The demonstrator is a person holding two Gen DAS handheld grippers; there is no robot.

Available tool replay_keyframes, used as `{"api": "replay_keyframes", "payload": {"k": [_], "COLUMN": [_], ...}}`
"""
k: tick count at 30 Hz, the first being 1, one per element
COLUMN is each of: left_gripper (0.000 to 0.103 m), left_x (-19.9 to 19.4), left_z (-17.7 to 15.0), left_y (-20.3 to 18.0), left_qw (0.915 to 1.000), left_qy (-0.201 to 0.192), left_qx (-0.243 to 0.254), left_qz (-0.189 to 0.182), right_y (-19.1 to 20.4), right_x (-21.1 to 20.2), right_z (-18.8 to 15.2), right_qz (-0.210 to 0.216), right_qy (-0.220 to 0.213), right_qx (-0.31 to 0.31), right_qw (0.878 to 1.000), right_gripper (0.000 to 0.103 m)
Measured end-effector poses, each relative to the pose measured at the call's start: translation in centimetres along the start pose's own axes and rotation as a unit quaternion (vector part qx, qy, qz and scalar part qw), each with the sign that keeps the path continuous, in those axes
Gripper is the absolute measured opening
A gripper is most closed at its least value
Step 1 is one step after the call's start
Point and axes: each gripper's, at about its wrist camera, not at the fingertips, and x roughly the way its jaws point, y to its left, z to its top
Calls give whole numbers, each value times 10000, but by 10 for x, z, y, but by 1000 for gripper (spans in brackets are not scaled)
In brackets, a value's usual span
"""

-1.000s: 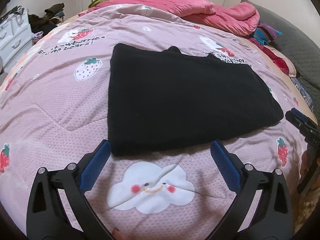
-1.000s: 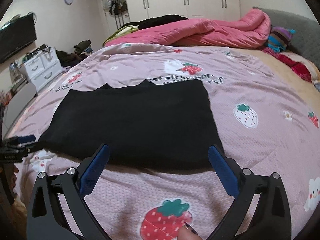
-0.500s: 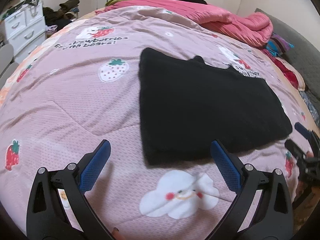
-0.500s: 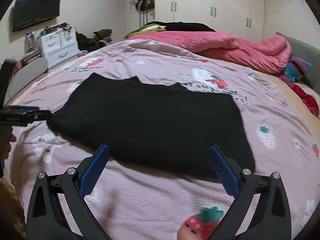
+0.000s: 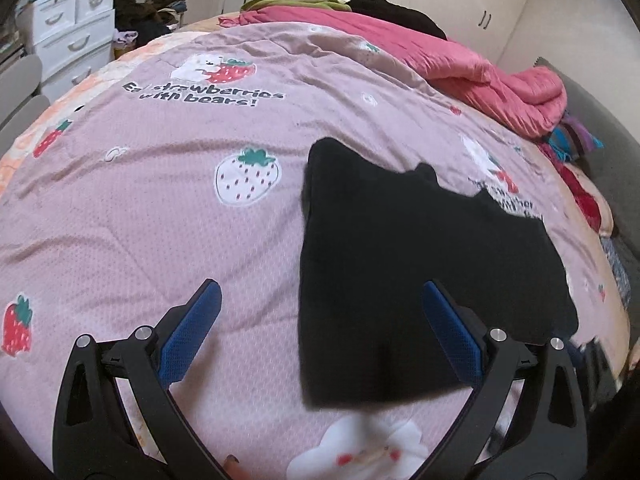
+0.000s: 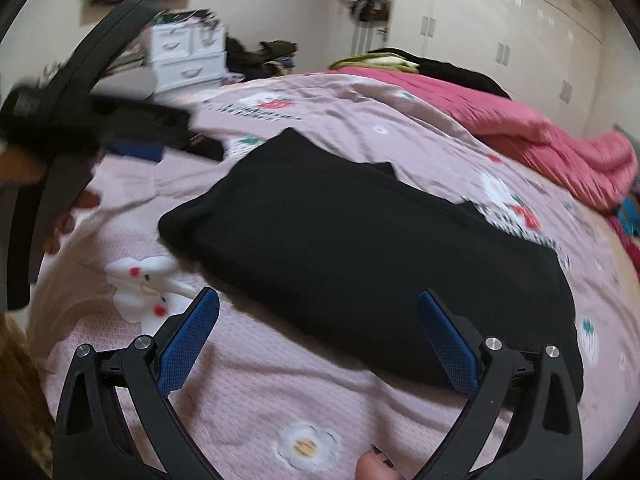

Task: Fold small clothes
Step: 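Close the right tool on the sweatshirt edge while the left tool hovers beside it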

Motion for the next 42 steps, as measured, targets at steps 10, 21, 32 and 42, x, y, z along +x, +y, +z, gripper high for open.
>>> {"api": "replay_keyframes", "payload": {"k": [10, 21, 32, 42], "left_gripper": [94, 94, 94, 94], "left_x": [34, 69, 78, 81], "left_z": [23, 29, 36, 39], "left_y": [11, 31, 23, -1], "left_qw": [9996, 9974, 9973, 9972], "left_qy": [163, 525, 536, 574], "left_qx": [-123, -356, -388, -472], "left_qz": [176, 340, 322, -30], "right_y": [26, 50, 42, 32], "right_x": [30, 61, 73, 35], "right_z": [6, 13, 26, 29], "right_qz": [157, -134, -176, -47], "right_qy": [311, 485, 279, -512], "right_qx": [-452, -1016, -887, -682], "right_qw": [9984, 9936, 9955, 9963], "right_gripper": [99, 99, 80, 13]}}
